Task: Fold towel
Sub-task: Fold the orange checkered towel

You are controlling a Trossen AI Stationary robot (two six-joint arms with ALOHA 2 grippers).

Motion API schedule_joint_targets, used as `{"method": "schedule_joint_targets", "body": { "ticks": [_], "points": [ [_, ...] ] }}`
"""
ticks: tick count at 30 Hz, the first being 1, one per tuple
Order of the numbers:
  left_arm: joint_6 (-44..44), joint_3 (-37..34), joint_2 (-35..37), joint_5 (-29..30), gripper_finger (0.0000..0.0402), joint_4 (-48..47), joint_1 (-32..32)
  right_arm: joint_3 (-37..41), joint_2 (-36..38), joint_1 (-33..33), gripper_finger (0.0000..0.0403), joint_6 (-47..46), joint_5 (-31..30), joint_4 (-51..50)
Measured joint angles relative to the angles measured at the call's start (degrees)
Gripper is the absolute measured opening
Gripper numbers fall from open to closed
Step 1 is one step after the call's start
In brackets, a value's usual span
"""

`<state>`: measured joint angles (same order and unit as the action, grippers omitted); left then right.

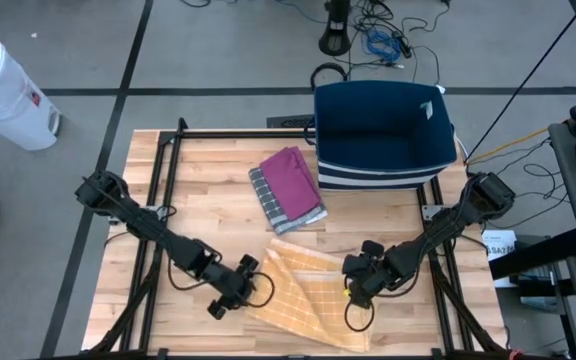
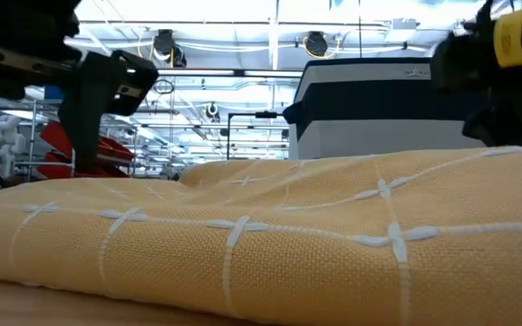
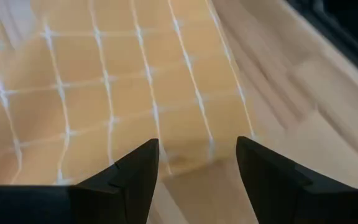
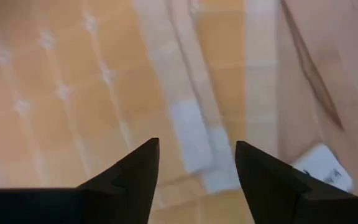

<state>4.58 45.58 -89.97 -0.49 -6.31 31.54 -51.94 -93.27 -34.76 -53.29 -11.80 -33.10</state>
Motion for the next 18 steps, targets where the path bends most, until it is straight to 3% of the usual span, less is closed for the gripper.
{"method": "schedule_joint_targets", "body": {
  "ticks": [8,18],
  "points": [
    [-1.5,-4.7,0.0,-1.9,0.0222,8.6,-0.9,3.2,0.0,0.3,0.0208,-3.0,0.4,1.8],
    [-1.6,-6.7,-2.0,-5.0,0.0222,13.7,-2.7,5.4,0.0,0.3,0.0176,-4.8,2.5,7.0]
  ]
}}
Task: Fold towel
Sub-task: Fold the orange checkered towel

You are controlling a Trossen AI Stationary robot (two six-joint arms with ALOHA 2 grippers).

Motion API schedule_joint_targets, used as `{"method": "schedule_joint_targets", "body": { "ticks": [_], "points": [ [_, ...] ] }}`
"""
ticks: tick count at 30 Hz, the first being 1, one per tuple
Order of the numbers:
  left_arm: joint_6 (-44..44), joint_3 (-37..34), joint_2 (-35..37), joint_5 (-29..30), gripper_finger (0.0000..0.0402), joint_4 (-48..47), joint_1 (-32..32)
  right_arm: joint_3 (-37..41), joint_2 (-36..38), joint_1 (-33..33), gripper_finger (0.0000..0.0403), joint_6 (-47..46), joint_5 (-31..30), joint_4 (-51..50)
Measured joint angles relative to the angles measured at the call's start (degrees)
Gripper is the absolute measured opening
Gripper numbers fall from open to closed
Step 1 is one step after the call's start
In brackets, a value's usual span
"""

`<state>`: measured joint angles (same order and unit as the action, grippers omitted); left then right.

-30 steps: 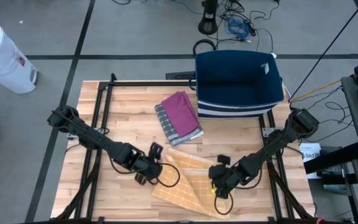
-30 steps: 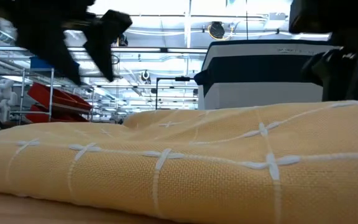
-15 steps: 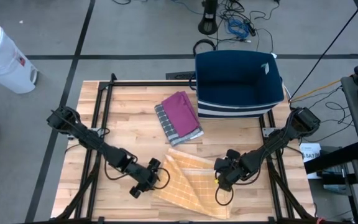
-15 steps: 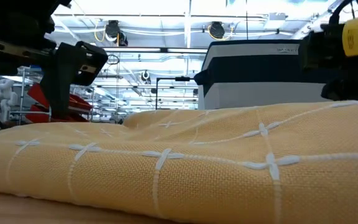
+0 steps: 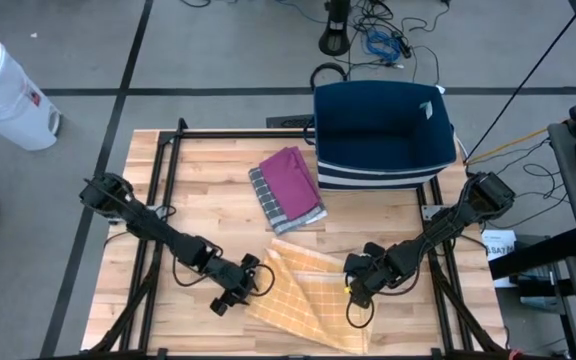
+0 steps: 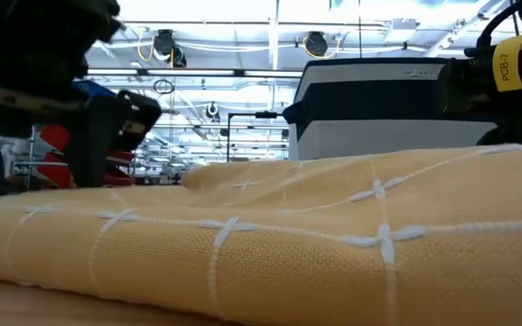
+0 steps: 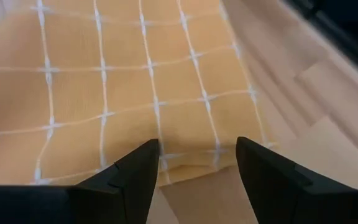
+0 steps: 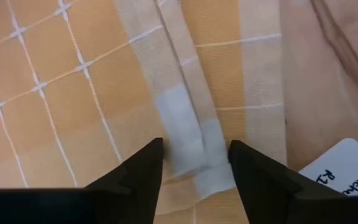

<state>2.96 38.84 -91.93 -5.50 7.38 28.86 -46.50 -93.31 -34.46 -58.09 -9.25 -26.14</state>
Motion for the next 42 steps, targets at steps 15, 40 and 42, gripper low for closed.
{"method": "schedule_joint_targets", "body": {
  "ticks": [15,40,42],
  "points": [
    [0.5,0.1,-7.1,-1.8,0.0222,5.2,-2.1,0.3,0.7,0.3,0.0015,5.4,2.2,4.7],
    [-5.4,0.2,-7.1,0.7,0.0222,-0.1,-2.1,0.3,5.5,0.3,0.0082,5.2,-0.6,4.1],
    [-5.5,0.1,-7.1,0.7,0.0222,0.0,-2.1,0.3,5.4,0.3,0.0069,5.2,0.1,4.6]
  ]
}}
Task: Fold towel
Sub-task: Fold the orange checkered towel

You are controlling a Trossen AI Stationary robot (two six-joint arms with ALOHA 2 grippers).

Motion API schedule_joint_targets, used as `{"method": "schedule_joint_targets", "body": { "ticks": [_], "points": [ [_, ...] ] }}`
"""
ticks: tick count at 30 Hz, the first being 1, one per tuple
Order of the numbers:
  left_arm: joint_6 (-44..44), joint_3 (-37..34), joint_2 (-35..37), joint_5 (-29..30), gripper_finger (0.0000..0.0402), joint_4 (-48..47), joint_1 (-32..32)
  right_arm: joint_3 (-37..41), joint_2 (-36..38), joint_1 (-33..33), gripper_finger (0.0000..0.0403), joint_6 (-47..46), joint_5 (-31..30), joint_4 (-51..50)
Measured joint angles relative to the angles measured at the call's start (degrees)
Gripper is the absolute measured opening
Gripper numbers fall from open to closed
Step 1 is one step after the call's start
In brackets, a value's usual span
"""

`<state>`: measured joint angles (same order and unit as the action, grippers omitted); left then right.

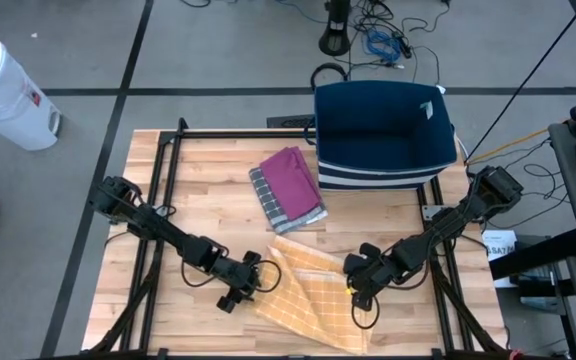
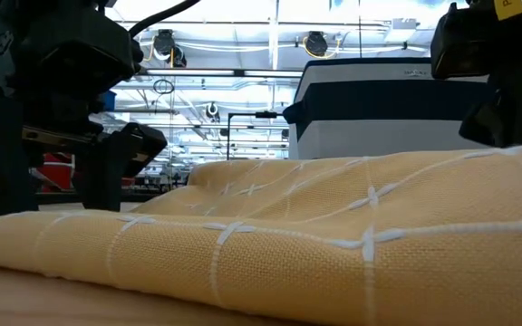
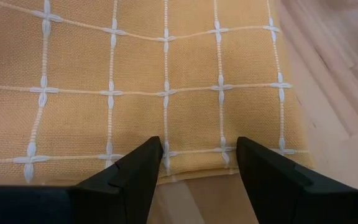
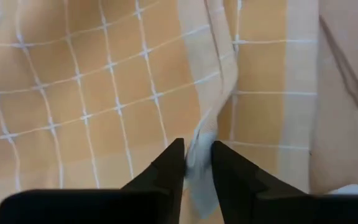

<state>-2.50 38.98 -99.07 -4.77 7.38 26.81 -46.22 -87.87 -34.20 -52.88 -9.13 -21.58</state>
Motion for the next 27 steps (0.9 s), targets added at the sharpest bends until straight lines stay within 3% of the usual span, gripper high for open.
{"method": "schedule_joint_targets", "body": {
  "ticks": [13,17,23,27],
  "points": [
    [-0.2,-0.1,0.2,0.8,0.0222,0.2,0.0,0.0,-5.5,-0.5,0.0006,1.4,1.5,3.1],
    [0.3,-0.2,2.8,2.4,0.0222,-1.2,0.0,-0.7,-4.4,-1.9,0.0004,1.3,-1.1,1.6],
    [2.6,-0.4,8.4,7.1,0.0222,-4.4,-0.4,-7.0,-1.3,-5.0,0.0002,-2.7,-7.9,-14.5],
    [3.0,-0.4,10.2,9.2,0.0222,-5.7,-0.9,-12.6,-0.7,-7.5,0.0001,-9.1,-8.8,-28.1]
  ]
}}
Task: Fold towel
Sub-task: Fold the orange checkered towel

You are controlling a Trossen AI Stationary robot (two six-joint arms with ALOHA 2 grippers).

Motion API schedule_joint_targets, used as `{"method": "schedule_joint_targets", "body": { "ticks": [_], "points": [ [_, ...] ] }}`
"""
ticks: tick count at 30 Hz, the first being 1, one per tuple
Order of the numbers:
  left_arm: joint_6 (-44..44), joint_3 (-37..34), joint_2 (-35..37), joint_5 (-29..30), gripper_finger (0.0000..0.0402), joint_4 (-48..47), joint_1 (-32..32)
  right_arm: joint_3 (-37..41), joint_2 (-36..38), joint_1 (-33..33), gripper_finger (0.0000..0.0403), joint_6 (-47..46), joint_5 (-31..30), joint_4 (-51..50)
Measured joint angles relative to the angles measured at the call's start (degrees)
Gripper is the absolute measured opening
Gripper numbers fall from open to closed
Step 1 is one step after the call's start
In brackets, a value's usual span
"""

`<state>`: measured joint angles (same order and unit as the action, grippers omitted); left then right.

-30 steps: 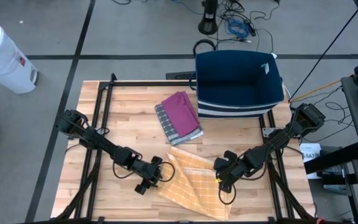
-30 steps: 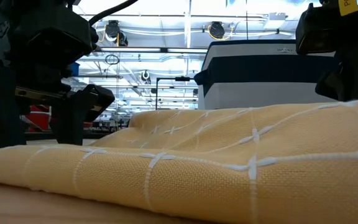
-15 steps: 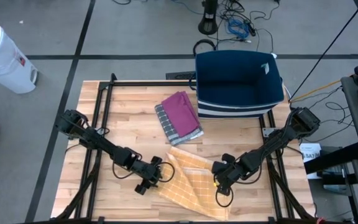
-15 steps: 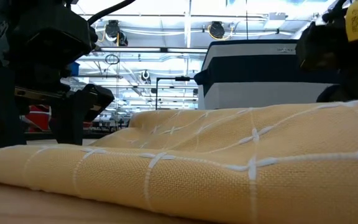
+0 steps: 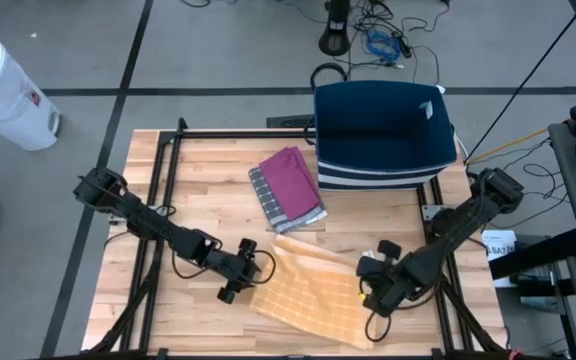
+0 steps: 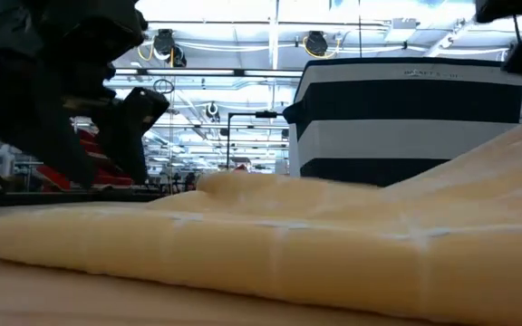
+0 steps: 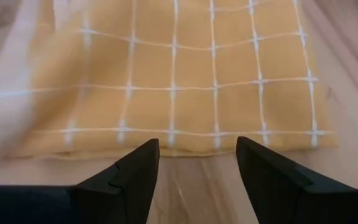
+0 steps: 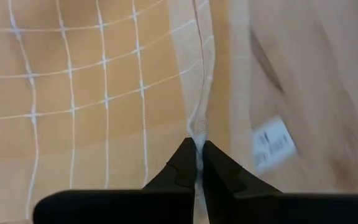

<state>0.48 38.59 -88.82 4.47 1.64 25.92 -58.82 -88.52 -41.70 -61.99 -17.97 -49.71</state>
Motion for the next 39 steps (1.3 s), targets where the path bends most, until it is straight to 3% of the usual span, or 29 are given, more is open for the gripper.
{"method": "schedule_joint_targets", "body": {
  "ticks": [9,19,30,36,39],
  "points": [
    [0.7,0.1,0.5,0.6,0.0222,0.3,-0.1,-6.5,0.0,-7.9,0.0001,-20.7,-2.1,-21.9],
    [1.3,0.2,0.5,0.7,0.0222,0.9,-0.2,2.5,-0.1,-7.1,0.0016,-23.4,3.2,-6.2],
    [0.1,0.2,0.6,-1.0,0.0222,3.6,0.0,-0.1,-0.1,-7.7,0.0134,-25.9,3.7,-14.9],
    [3.4,0.3,0.6,-6.9,0.0222,11.6,0.1,-3.0,-0.1,-7.5,0.0164,-26.1,1.4,-17.8],
    [5.0,0.3,0.4,-7.2,0.0222,14.6,-0.1,-3.2,-0.1,-7.5,0.0168,-26.7,-2.8,-11.5]
  ]
}}
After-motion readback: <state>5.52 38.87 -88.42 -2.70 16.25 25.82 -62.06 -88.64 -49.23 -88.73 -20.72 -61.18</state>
